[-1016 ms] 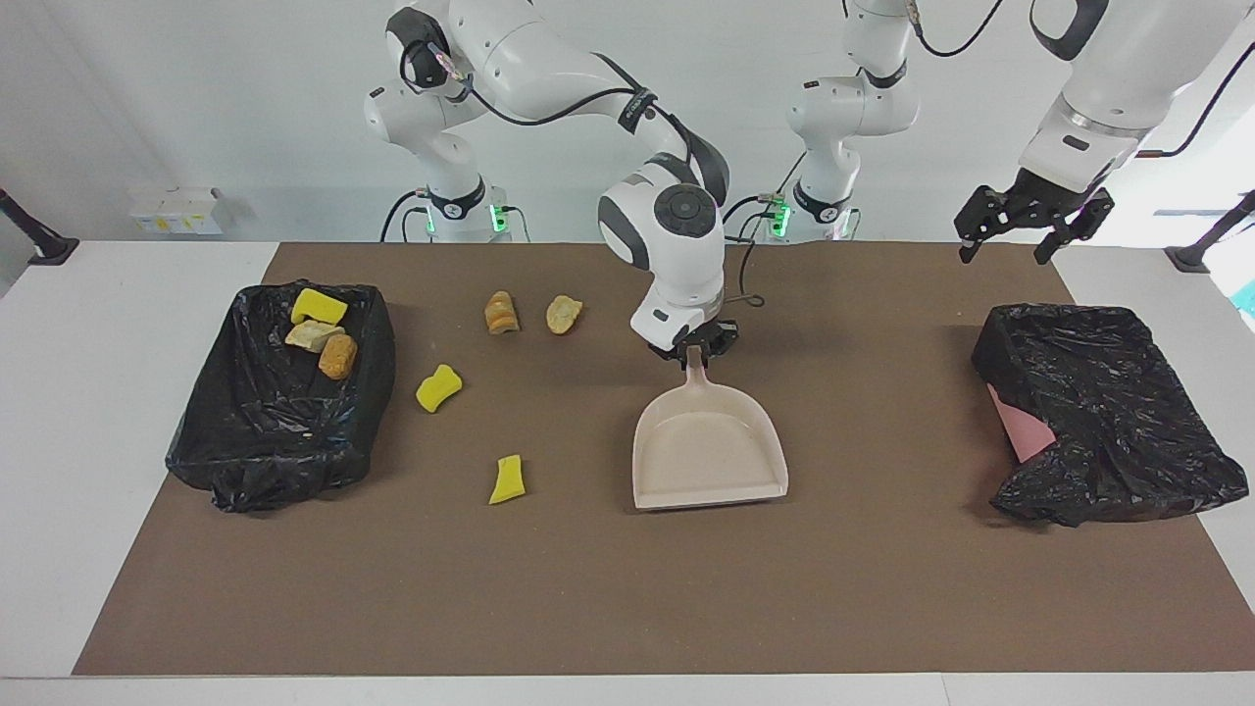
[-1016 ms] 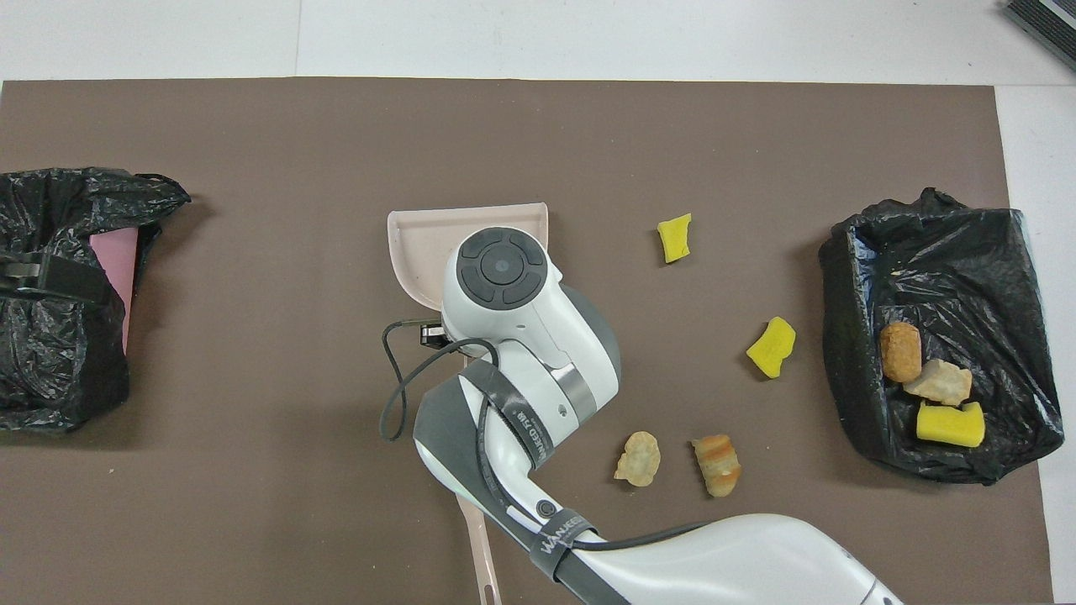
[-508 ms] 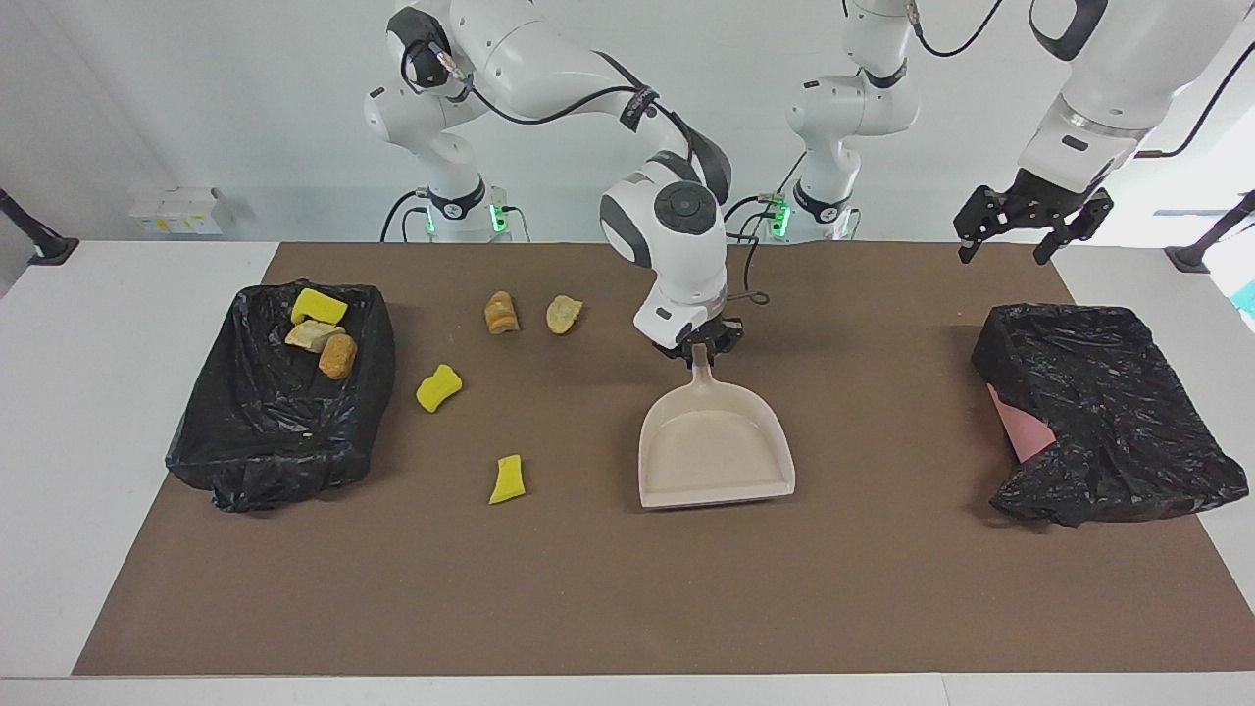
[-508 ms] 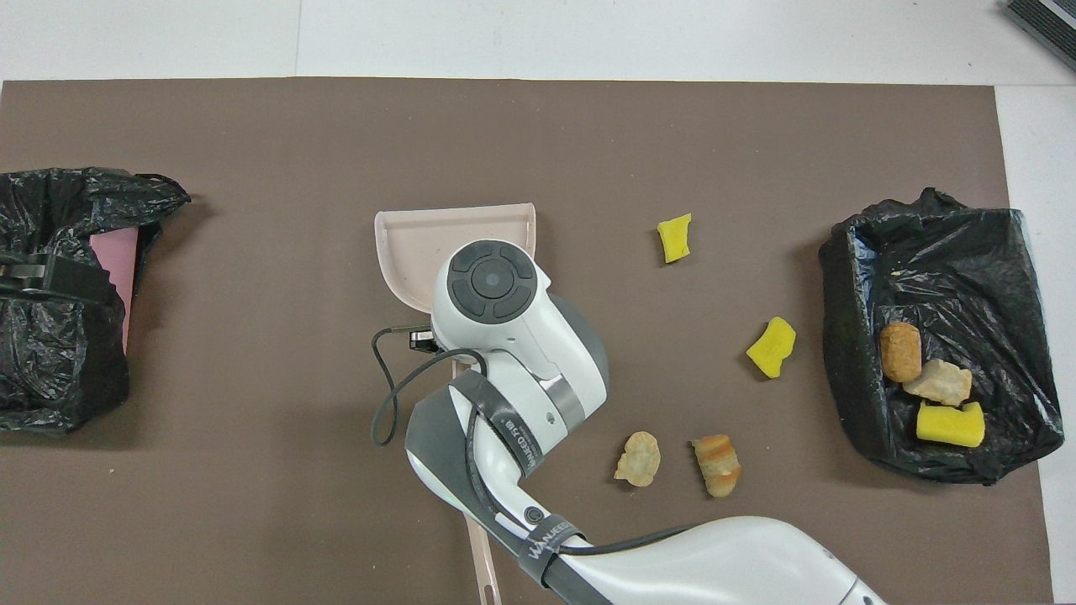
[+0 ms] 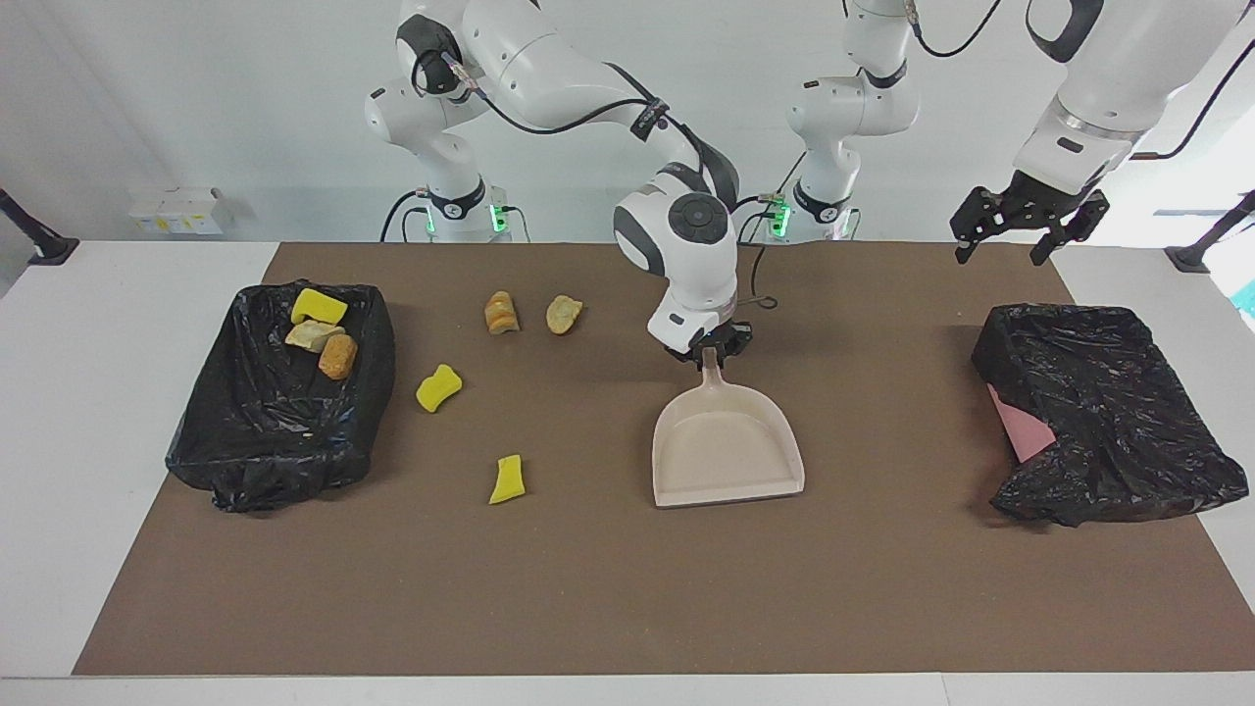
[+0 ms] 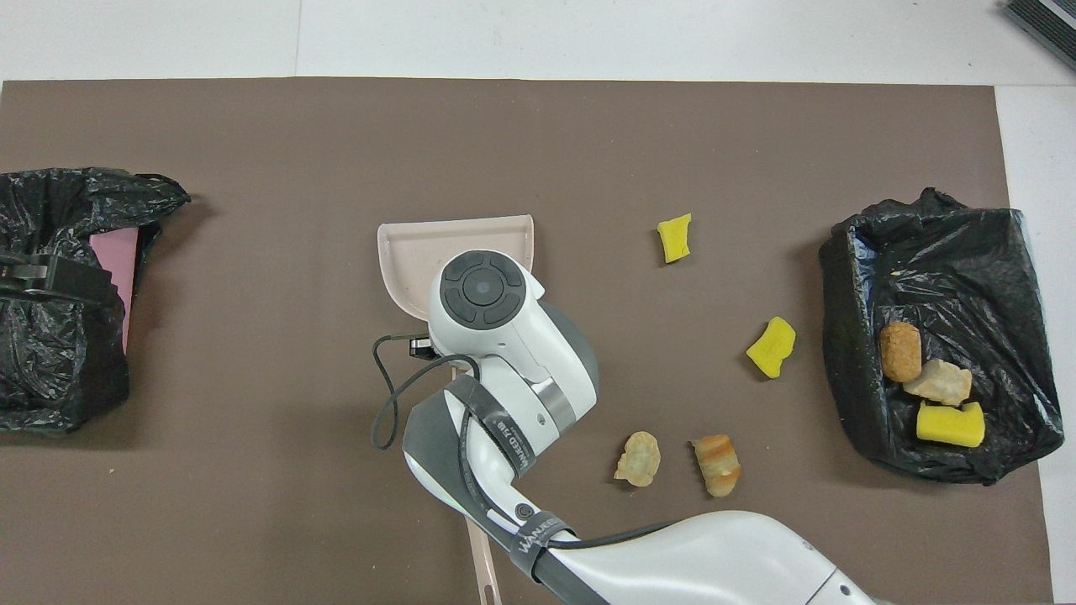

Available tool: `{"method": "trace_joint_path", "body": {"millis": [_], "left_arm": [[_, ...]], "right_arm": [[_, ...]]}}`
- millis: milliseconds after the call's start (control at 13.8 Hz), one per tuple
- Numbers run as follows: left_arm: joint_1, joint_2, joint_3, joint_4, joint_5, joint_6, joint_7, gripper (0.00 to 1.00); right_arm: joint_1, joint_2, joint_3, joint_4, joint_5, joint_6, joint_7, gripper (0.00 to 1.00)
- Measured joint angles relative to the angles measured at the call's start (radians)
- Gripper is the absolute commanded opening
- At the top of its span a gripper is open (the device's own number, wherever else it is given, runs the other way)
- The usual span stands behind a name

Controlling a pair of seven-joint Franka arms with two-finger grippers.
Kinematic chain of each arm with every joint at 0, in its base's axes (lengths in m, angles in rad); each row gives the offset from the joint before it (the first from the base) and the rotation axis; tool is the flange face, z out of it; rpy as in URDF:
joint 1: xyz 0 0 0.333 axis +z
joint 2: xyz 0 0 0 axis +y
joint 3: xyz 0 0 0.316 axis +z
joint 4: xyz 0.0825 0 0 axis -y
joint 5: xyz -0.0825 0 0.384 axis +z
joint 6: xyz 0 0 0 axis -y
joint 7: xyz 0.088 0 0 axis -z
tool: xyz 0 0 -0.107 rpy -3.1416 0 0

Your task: Sweep and dump trash in bin

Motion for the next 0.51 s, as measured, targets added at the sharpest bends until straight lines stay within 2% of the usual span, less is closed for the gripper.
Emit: {"method": "trace_joint_path", "body": {"millis": [73, 145, 218, 290, 363, 435, 508], "left_arm": [[0.000, 0.000, 0.000, 0.000, 0.000, 0.000, 0.000, 1.00], [0.000, 0.000, 0.000, 0.000, 0.000, 0.000, 0.000, 1.00], [0.000, 0.000, -0.001, 0.000, 0.000, 0.000, 0.000, 1.00], [0.000, 0.000, -0.001, -0.001, 0.000, 0.000, 0.000, 1.00], [0.000, 0.000, -0.001, -0.001, 0.000, 0.002, 0.000, 1.00], [-0.001, 0.001, -0.001, -0.002, 0.000, 0.007, 0.000, 1.00], [-0.001, 0.002, -0.002, -0.004, 0.000, 0.016, 0.000, 1.00]], "right_arm": [[-0.002, 0.000, -0.003, 0.000, 0.000, 0.001, 0.000, 0.39], [-0.006, 0.000, -0.004, 0.000, 0.000, 0.005, 0.000, 0.52], [-0.012, 0.000, -0.004, 0.000, 0.000, 0.013, 0.000, 0.59], [-0.015, 0.000, -0.004, 0.000, 0.000, 0.023, 0.000, 0.74], [-0.017, -0.001, -0.004, 0.000, 0.000, 0.035, 0.000, 0.79], [-0.018, -0.005, -0.004, 0.002, 0.000, 0.039, 0.000, 0.89], [-0.019, -0.013, -0.004, 0.003, 0.000, 0.039, 0.000, 0.94]]}}
